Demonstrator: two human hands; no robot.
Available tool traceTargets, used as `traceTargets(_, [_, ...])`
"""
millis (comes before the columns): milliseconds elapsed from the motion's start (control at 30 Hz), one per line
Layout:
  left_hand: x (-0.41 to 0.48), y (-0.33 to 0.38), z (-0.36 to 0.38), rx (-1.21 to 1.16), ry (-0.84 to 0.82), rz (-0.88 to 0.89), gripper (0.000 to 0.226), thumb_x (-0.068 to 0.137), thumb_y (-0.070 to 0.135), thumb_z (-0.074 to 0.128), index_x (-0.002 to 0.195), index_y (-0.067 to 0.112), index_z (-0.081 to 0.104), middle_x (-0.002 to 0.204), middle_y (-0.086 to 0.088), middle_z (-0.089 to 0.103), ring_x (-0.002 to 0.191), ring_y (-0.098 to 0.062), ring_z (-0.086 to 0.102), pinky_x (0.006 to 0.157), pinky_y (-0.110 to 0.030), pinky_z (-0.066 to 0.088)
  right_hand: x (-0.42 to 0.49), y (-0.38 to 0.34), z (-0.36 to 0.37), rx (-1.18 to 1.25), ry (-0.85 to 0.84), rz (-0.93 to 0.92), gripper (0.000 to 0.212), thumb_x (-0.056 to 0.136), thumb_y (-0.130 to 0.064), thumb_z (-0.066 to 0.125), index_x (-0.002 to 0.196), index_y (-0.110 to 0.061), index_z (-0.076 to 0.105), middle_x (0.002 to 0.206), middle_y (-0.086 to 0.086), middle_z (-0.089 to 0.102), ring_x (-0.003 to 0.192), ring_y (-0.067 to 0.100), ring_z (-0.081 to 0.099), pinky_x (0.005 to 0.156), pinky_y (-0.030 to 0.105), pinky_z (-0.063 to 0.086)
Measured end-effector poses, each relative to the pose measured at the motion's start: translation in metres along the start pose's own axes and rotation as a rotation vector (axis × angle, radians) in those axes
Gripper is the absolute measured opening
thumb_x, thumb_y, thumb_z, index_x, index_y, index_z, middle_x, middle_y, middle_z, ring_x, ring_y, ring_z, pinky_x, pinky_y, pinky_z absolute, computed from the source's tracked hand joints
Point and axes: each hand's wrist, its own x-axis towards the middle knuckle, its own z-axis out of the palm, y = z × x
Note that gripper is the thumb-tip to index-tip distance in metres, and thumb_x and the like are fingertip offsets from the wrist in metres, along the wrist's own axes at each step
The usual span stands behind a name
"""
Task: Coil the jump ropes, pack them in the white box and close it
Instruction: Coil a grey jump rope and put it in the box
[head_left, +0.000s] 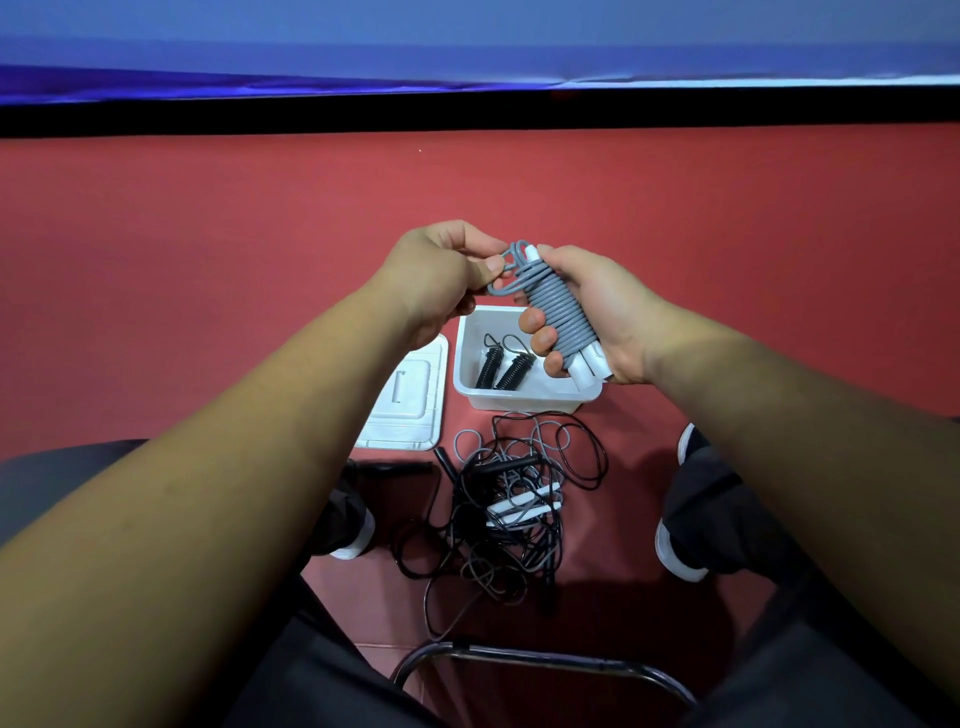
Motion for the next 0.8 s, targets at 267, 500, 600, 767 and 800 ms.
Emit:
traceTargets(267, [0.001,-0.007,0.0,0.067,0.024,0.157,0.01,0.091,-0.002,0.073,0.097,0.005,0.077,0.07,-0.002,0.072,0.059,-0.009,0.06,0.058,-0.025,0.044,0.001,-0.002,0.0,-0.125,0.072,-0.016,0.044,0.098,-0.06,0.054,0.112,-0.019,0.056,0.071,-0.003,0.049,0.055,0.014,0.041,0.054,0.025,0.036])
traceTargets(500, [0.0,-0.016,0.007,0.077,0.093,0.157,0.009,0.088,0.0,0.077,0.09,0.009,0.075,0.071,-0.003,0.074,0.06,-0.012,0.062,0.059,-0.027,0.045,-0.001,0.0,0.0,-0.187,0.073,-0.038,0.042,0.1,-0.059,0.05,0.101,-0.017,0.055,0.07,-0.002,0.049,0.054,0.015,0.04,0.052,0.026,0.035])
traceTargets(600, [0.0,-0.016,0.008,0.048,0.094,0.125,0.011,0.087,0.0,0.078,0.087,0.01,0.075,0.07,-0.003,0.074,0.06,-0.013,0.061,0.062,-0.029,0.045,0.001,0.001,0.003,-0.221,0.102,-0.077,0.042,0.1,-0.06,0.051,0.104,-0.018,0.055,0.07,-0.001,0.051,0.053,0.016,0.042,0.052,0.026,0.036])
traceTargets(767, [-0.003,-0.017,0.015,-0.07,0.131,0.14,0.008,0.087,-0.008,0.075,0.094,-0.006,0.074,0.075,-0.011,0.075,0.062,-0.015,0.068,0.063,-0.028,0.054,0.0,-0.001,0.005,-0.27,0.147,-0.093,0.046,0.103,-0.062,0.048,0.104,-0.017,0.057,0.07,-0.001,0.054,0.053,0.015,0.044,0.053,0.026,0.038])
traceTargets(800, [-0.002,-0.018,0.015,-0.077,0.143,0.149,0.009,0.087,-0.008,0.075,0.095,-0.006,0.074,0.078,-0.014,0.075,0.066,-0.019,0.07,0.067,-0.03,0.057,0.0,-0.002,0.006,-0.272,0.14,-0.092,0.047,0.103,-0.063,0.048,0.105,-0.017,0.058,0.07,-0.001,0.056,0.053,0.015,0.045,0.053,0.026,0.039])
